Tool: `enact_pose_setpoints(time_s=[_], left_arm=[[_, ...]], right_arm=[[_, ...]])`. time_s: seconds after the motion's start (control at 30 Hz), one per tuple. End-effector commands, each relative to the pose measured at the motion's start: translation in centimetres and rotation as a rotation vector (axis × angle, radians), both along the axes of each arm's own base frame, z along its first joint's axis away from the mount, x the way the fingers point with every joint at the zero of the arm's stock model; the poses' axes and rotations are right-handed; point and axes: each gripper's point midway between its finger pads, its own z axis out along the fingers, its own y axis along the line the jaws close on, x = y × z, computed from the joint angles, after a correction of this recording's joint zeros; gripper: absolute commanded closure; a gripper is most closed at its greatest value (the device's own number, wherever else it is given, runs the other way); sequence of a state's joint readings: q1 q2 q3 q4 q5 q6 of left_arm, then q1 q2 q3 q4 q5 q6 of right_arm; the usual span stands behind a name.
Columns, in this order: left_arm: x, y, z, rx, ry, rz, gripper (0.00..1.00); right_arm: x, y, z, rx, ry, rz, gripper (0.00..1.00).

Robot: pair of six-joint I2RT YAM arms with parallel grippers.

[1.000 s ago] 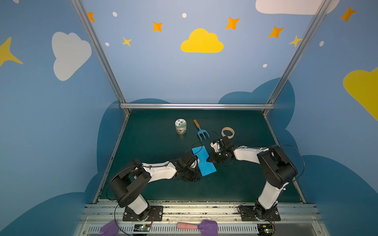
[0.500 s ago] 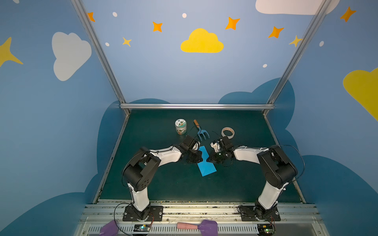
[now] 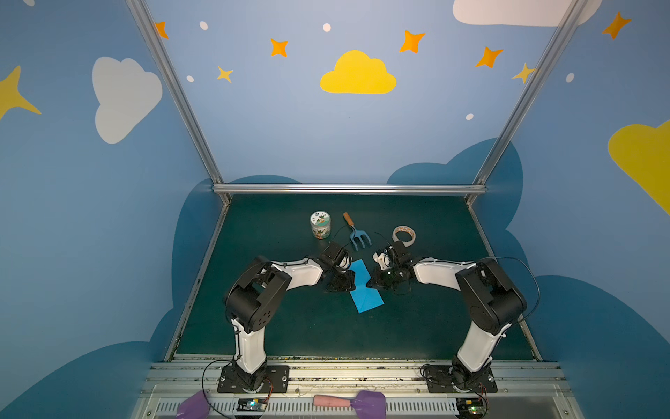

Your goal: Fold a paper plane with a square sheet of paper (fold left side to right side)

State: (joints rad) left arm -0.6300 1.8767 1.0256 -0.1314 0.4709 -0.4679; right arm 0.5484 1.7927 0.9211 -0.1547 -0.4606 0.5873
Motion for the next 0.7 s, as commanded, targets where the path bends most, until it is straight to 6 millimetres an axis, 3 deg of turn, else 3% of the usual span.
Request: enact_pose_setpoints(time_s=[0.0, 0.13, 0.27, 0.5, 0.67], left_arm=[[-0.9, 0.8, -1.7, 0.042, 0.035, -0.011, 0.96], [-1.0, 0.8, -1.8, 0.036, 0.035, -0.013, 0.96], [-1.2, 0.9, -1.9, 0.031, 0.039, -0.017, 0.96], [-1.4, 1.0, -2.0, 0.034, 0.037, -0.027, 0.96], [-1.3, 0.8, -1.9, 0.032, 0.035, -0.028, 0.96]], right_arm=[[-0.3, -1.4, 1.6, -0.032, 0.007, -0.022, 0.90], [-1.0, -3.5, 2.8, -0.024, -0.007, -0.071, 0.60], [-2.5, -5.5, 2.2, -0.031, 0.014, -0.112, 0.47], [-6.0, -6.6, 0.0, -0.023, 0.085, -0.111, 0.43], [-6.6, -5.4, -1.0, 0.013, 0.120, -0.109, 0.45]])
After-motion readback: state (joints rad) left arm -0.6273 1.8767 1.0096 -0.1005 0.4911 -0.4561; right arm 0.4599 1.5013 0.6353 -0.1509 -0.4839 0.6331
